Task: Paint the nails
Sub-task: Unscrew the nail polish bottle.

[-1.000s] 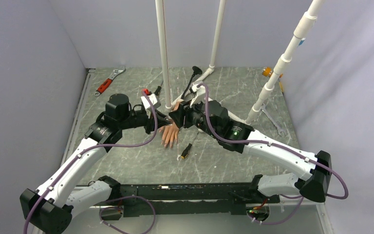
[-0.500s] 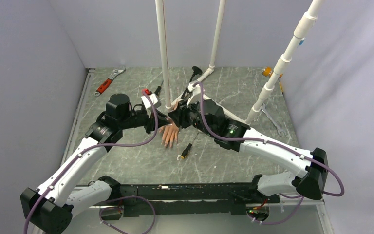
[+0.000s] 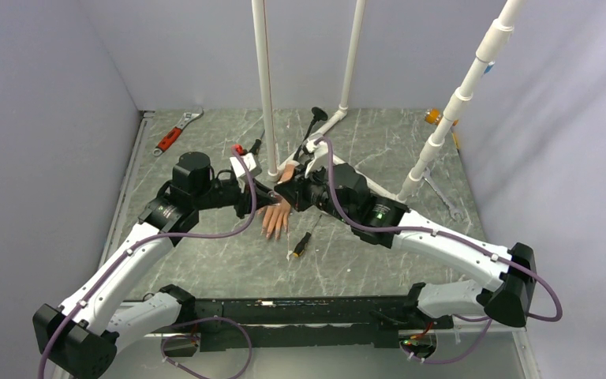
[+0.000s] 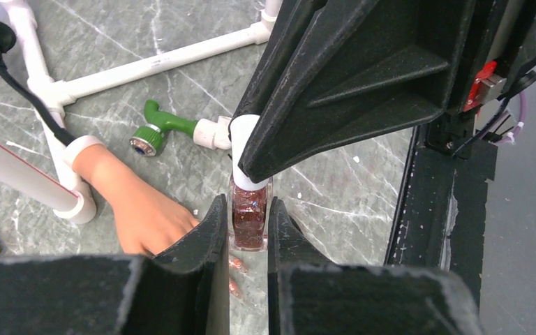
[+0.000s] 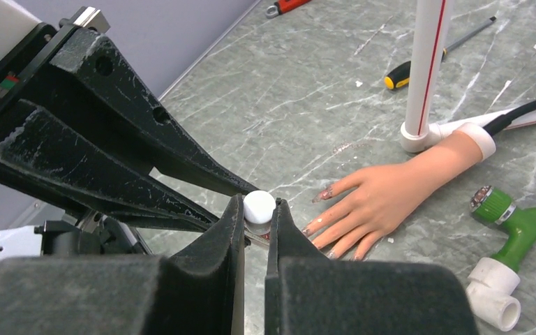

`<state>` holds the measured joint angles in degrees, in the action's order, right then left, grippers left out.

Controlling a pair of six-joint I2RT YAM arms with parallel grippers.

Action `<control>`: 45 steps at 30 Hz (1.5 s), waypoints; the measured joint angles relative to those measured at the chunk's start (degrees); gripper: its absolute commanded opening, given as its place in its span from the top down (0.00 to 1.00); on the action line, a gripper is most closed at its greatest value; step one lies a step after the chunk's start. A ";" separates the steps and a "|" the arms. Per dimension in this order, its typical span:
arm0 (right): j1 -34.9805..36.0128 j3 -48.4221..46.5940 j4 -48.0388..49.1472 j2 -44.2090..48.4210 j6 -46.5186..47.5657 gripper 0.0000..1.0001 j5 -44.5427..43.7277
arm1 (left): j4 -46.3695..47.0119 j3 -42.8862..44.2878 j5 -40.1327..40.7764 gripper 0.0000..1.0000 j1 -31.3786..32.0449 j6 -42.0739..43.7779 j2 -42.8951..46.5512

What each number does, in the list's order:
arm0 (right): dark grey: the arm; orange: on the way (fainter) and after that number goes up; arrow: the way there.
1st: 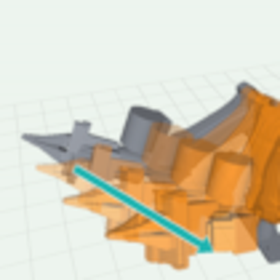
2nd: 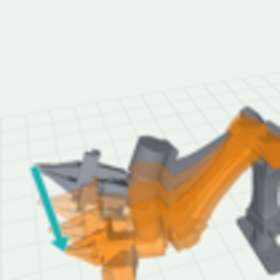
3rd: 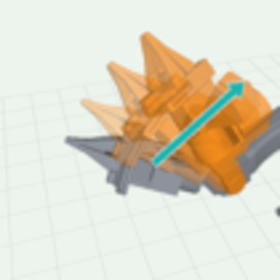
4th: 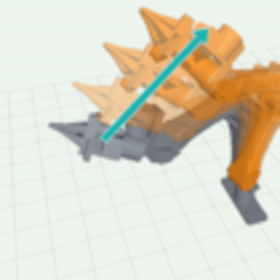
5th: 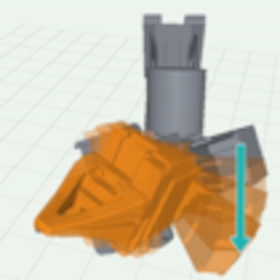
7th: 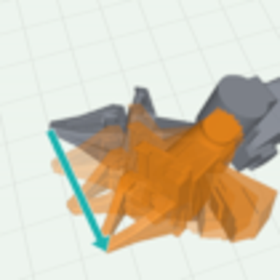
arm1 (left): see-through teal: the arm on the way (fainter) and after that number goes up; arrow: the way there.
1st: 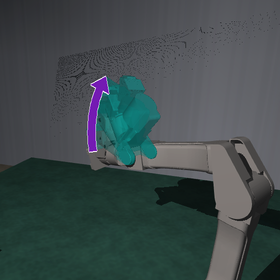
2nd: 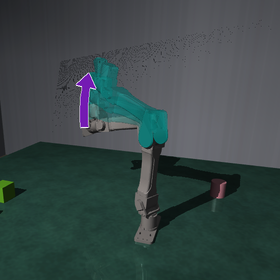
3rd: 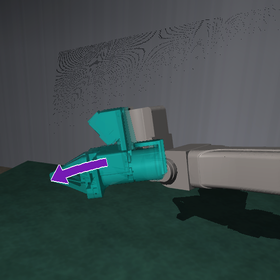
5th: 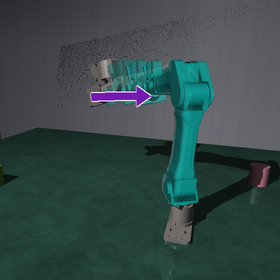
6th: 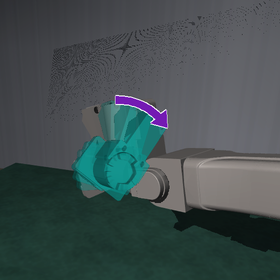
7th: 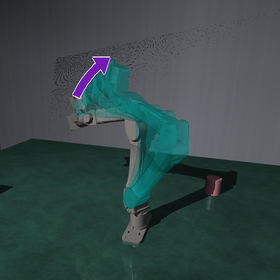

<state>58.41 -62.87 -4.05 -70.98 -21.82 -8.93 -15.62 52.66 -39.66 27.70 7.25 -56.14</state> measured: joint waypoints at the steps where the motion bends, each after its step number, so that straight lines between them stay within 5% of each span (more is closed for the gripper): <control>1: 0.00 0.22 0.04 0.33 0.33 1.00 0.31 | -0.02 0.00 -0.42 1.00 0.00 0.00 0.02; 23: -0.70 6.43 1.25 8.76 10.97 1.00 15.65 | -2.12 0.00 -16.28 1.00 -0.11 2.19 0.04; 24: -0.70 6.43 1.18 8.76 11.23 0.93 15.91 | -2.27 0.00 -16.39 1.00 -0.11 2.19 0.04; 27: -0.74 6.36 0.70 8.74 11.93 0.49 16.70 | -2.73 0.00 -16.55 1.00 -0.13 2.16 0.04; 30: -0.72 6.25 -0.61 8.63 12.28 0.29 17.03 | -1.79 0.02 -16.57 1.00 -0.13 2.16 0.04; 40: -0.61 4.42 -3.93 8.17 8.44 0.24 10.71 | -0.33 0.00 -5.49 1.00 -0.11 1.42 0.07; 45: -0.61 2.67 -2.73 7.85 5.70 0.30 7.52 | -0.04 0.00 -0.04 1.00 -0.13 0.52 0.07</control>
<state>57.80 -60.20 -6.79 -63.13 -16.12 -1.41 -15.66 52.66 -39.70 27.57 7.77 -56.07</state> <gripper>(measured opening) 0.743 0.175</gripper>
